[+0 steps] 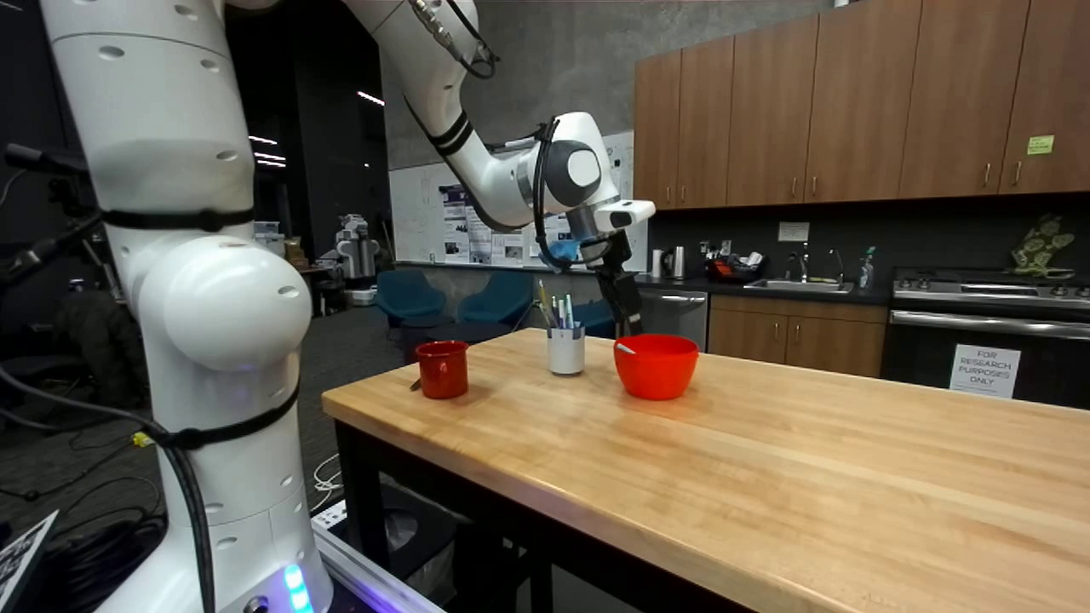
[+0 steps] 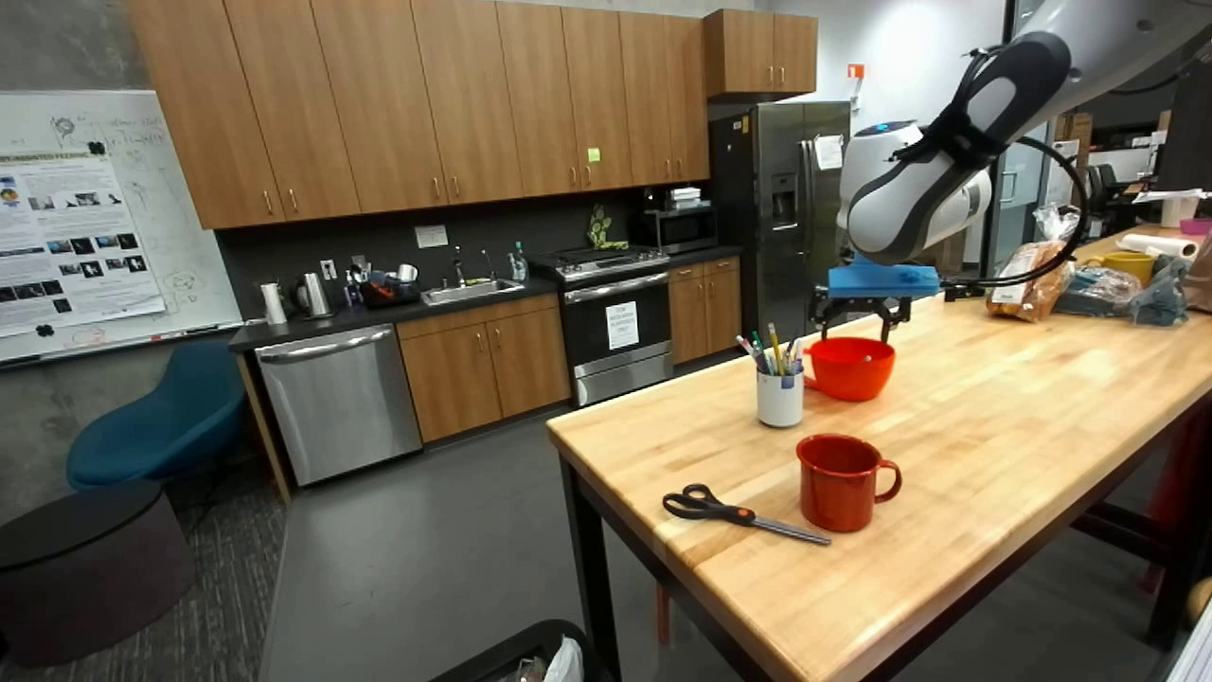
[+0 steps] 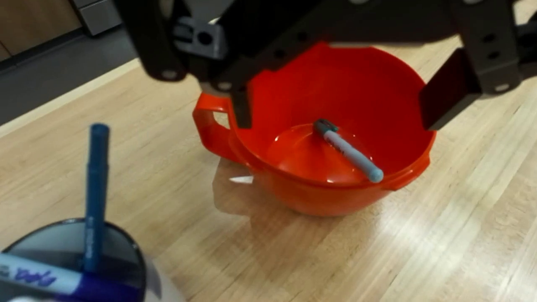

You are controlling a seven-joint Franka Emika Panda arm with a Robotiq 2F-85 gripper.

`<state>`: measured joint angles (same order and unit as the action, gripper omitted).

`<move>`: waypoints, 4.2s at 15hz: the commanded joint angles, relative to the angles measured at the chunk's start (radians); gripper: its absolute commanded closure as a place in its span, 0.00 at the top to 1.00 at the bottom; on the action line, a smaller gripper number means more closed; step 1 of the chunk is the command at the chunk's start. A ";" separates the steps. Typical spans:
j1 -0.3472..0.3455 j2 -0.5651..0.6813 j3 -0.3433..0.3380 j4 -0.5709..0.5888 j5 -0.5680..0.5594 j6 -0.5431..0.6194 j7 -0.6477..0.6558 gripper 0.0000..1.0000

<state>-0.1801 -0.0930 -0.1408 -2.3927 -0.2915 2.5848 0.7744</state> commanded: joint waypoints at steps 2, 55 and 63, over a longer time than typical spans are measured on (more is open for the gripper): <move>-0.015 0.048 -0.015 0.016 0.066 0.026 -0.121 1.00; 0.019 0.071 -0.016 0.077 0.219 -0.056 -0.411 0.12; 0.022 0.046 -0.014 0.085 0.233 -0.080 -0.415 0.03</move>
<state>-0.1586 -0.0169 -0.1572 -2.3163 -0.0744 2.5447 0.3742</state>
